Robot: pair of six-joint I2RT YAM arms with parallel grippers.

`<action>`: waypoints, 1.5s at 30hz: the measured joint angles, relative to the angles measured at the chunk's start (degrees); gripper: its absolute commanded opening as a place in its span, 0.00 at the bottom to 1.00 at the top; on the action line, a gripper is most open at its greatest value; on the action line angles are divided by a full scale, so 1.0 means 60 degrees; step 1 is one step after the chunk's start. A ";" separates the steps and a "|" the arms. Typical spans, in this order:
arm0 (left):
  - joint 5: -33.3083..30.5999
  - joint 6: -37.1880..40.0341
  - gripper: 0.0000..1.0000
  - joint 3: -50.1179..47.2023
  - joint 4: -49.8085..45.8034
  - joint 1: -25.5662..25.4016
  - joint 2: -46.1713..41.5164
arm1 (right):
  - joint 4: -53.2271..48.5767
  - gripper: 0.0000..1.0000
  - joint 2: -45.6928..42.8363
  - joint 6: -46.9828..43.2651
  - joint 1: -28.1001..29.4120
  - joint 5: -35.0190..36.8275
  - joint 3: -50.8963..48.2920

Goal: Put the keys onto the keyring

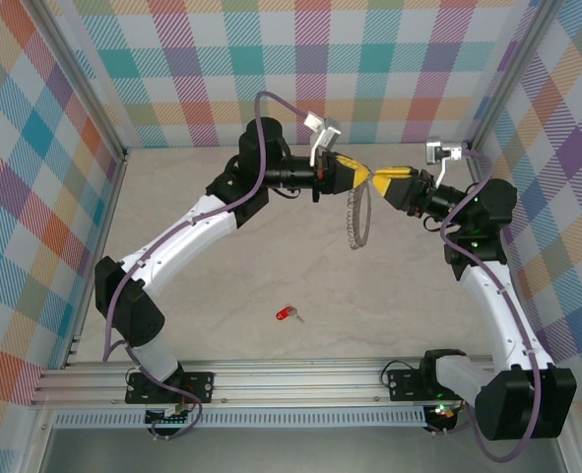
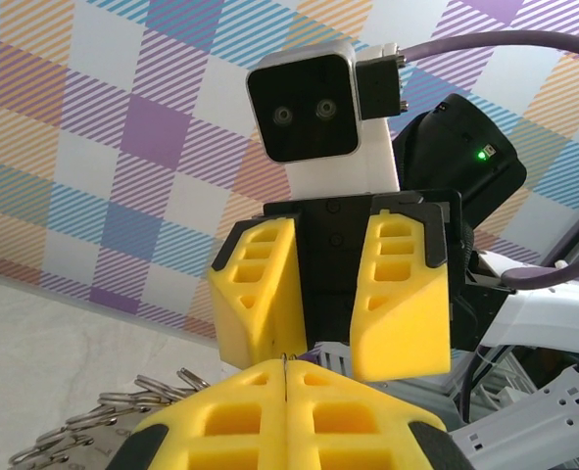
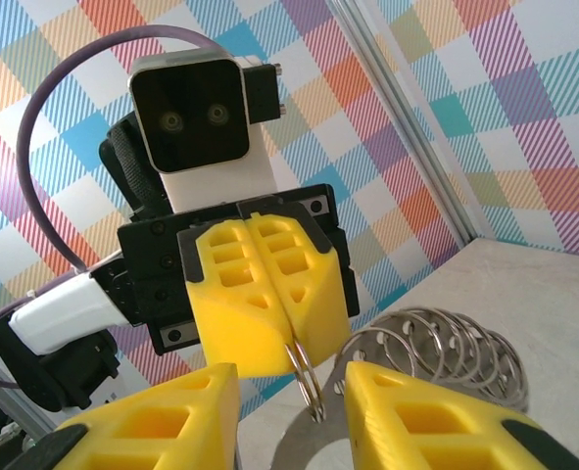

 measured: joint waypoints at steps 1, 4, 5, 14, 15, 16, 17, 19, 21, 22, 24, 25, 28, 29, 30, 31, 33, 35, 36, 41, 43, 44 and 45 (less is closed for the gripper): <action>-0.0004 -0.0004 0.00 0.0000 -0.0004 0.0000 0.0018 | 0.0029 0.31 0.0015 0.0007 0.0022 -0.0011 0.0007; 0.0025 -0.0004 0.00 0.0004 -0.0004 -0.0004 0.0047 | 0.0127 0.28 0.0087 0.0011 0.0087 -0.0044 0.0025; 0.0040 -0.0004 0.00 0.0004 -0.0004 -0.0004 0.0051 | 0.0135 0.26 0.0124 0.0011 0.0098 -0.0062 0.0036; 0.0142 -0.0029 0.00 0.0149 0.0000 0.0000 0.0058 | 0.0113 0.01 0.0186 -0.0022 0.0182 -0.0171 0.0051; 0.0138 -0.0044 0.00 0.0153 -0.0004 0.0000 0.0066 | 0.0124 0.00 0.0186 -0.0040 0.0186 -0.0175 0.0051; 0.0146 -0.0076 0.00 0.0164 0.0004 -0.0004 0.0080 | 0.0091 0.00 0.0175 -0.0066 0.0186 -0.0168 0.0051; 0.0153 -0.0113 0.00 0.0175 -0.0007 0.0000 0.0087 | 0.0044 0.00 0.0171 -0.0098 0.0186 -0.0142 0.0051; 0.0117 -0.0157 0.00 0.0197 -0.0011 0.0000 0.0120 | -0.0080 0.00 0.0157 -0.0200 0.0186 -0.0084 0.0051; -0.0025 -0.0182 0.14 0.0197 -0.0033 0.0000 0.0124 | -0.0222 0.00 0.0127 -0.0313 0.0186 0.0022 0.0051; -0.0131 -0.0168 0.24 0.0197 -0.0044 0.0000 0.0124 | -0.0317 0.00 0.0113 -0.0357 0.0186 0.0106 0.0047; -0.0525 -0.0226 0.41 0.0138 0.0036 0.0000 0.0098 | -0.0404 0.00 0.0095 -0.0423 0.0186 0.0168 0.0040; -0.0790 -0.0321 0.46 -0.0018 0.0153 0.0015 0.0022 | -0.0448 0.00 0.0084 -0.0463 0.0186 0.0204 0.0033; -0.1577 -0.0787 0.51 -0.0954 0.0637 0.0120 -0.0488 | -0.0437 0.00 0.0073 -0.0466 0.0186 0.0353 0.0004; -0.1800 -0.1005 0.51 -0.1341 0.0900 0.0149 -0.0696 | -0.0361 0.00 0.0069 -0.0452 0.0186 0.0386 -0.0018; -0.1989 -0.1235 0.51 -0.1672 0.1162 0.0186 -0.0871 | -0.0251 0.00 0.0066 -0.0415 0.0186 0.0452 -0.0047; -0.2138 -0.1439 0.51 -0.1931 0.1399 0.0200 -0.1005 | -0.0135 0.00 0.0044 -0.0372 0.0186 0.0525 -0.0095; -0.2350 -0.1861 0.50 -0.2353 0.1942 0.0215 -0.1180 | 0.0109 0.00 -0.0011 -0.0244 0.0186 0.0699 -0.0211; -0.2484 -0.2364 0.48 -0.2677 0.2561 0.0215 -0.1242 | 0.0597 0.00 -0.0022 0.0033 0.0186 0.0889 -0.0361; -0.2535 -0.2554 0.47 -0.2798 0.2809 0.0211 -0.1242 | 0.0933 0.00 -0.0007 0.0229 0.0189 0.0980 -0.0441; -0.2696 -0.3187 0.46 -0.3122 0.3566 0.0098 -0.1242 | 0.2499 0.00 0.0321 0.1158 0.0284 0.1184 -0.0579; -0.2721 -0.3300 0.45 -0.3147 0.3752 0.0044 -0.1242 | 0.3034 0.00 0.0521 0.1494 0.0361 0.1231 -0.0579; -0.2739 -0.3370 0.44 -0.3162 0.3850 0.0007 -0.1242 | 0.3253 0.00 0.0627 0.1636 0.0393 0.1249 -0.0579; -0.2747 -0.3410 0.44 -0.3206 0.3971 -0.0015 -0.1253 | 0.3399 0.00 0.0688 0.1730 0.0433 0.1257 -0.0579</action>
